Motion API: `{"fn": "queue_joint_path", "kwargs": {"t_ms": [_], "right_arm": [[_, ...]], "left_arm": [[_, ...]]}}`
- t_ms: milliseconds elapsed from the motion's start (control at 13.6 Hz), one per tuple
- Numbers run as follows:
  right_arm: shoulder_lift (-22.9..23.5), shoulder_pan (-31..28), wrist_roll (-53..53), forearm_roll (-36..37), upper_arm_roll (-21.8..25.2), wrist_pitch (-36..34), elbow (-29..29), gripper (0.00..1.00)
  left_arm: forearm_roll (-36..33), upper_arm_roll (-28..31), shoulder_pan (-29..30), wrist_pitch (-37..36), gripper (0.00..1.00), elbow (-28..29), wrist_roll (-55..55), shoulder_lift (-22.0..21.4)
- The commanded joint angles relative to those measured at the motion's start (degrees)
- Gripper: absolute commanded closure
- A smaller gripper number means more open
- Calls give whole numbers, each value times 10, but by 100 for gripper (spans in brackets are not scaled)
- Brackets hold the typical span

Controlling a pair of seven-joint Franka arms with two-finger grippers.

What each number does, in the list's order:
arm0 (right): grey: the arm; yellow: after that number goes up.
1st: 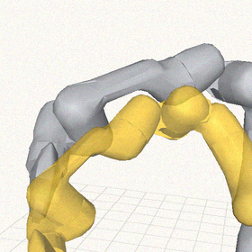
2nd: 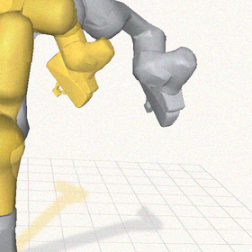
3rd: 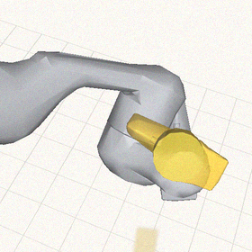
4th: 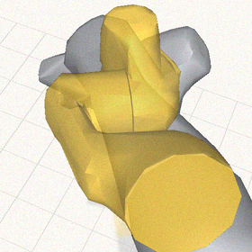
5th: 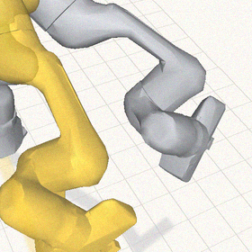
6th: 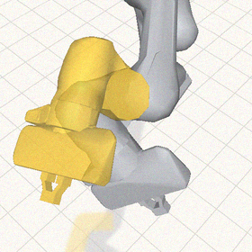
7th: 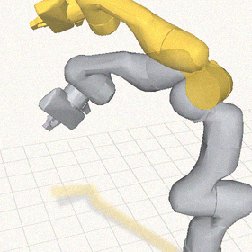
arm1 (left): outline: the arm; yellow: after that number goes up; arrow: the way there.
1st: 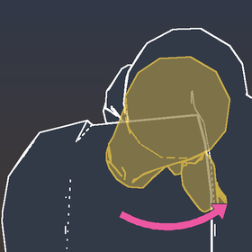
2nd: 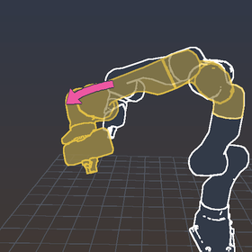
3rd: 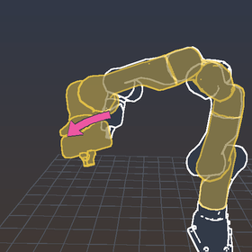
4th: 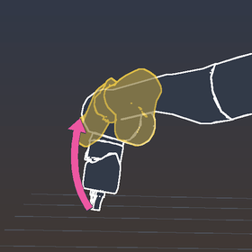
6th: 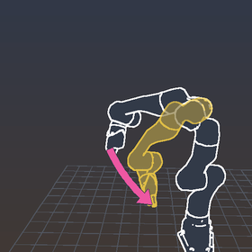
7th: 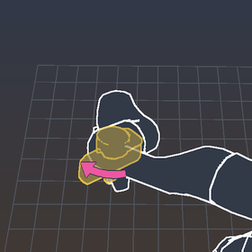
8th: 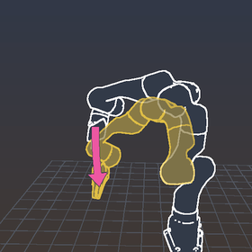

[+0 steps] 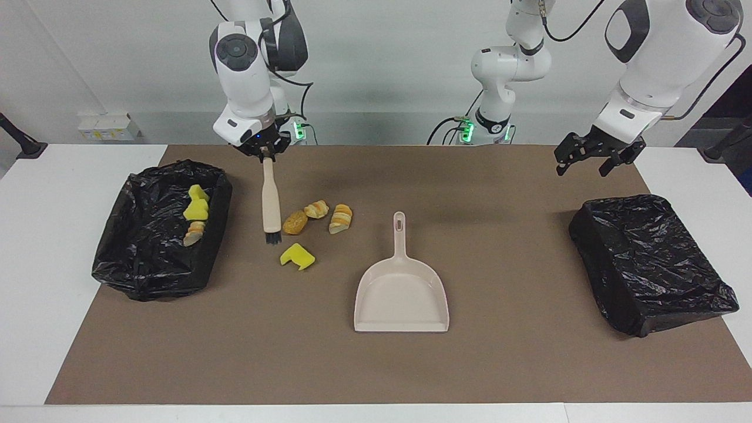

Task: Sweep and dump trash in bin
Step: 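Pick up the beige brush with the right gripper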

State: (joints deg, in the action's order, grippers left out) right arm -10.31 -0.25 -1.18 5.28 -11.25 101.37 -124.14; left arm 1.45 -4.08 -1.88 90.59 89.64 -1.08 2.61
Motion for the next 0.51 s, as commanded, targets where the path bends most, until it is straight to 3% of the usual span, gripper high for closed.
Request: {"fn": "queue_joint_path", "kwargs": {"t_ms": [0,220,440], "right_arm": [[46,-13,13,47,-11,50,3,100],[99,-5,19,132,-13,81,7,100],[125,6,20,130,-15,96,4,100]], "left_arm": [[-3,1,-37,63,0,43,-31,2],[19,0,-95,150,0,70,-94,40],[19,0,-168,212,0,70,-180,98]]}}
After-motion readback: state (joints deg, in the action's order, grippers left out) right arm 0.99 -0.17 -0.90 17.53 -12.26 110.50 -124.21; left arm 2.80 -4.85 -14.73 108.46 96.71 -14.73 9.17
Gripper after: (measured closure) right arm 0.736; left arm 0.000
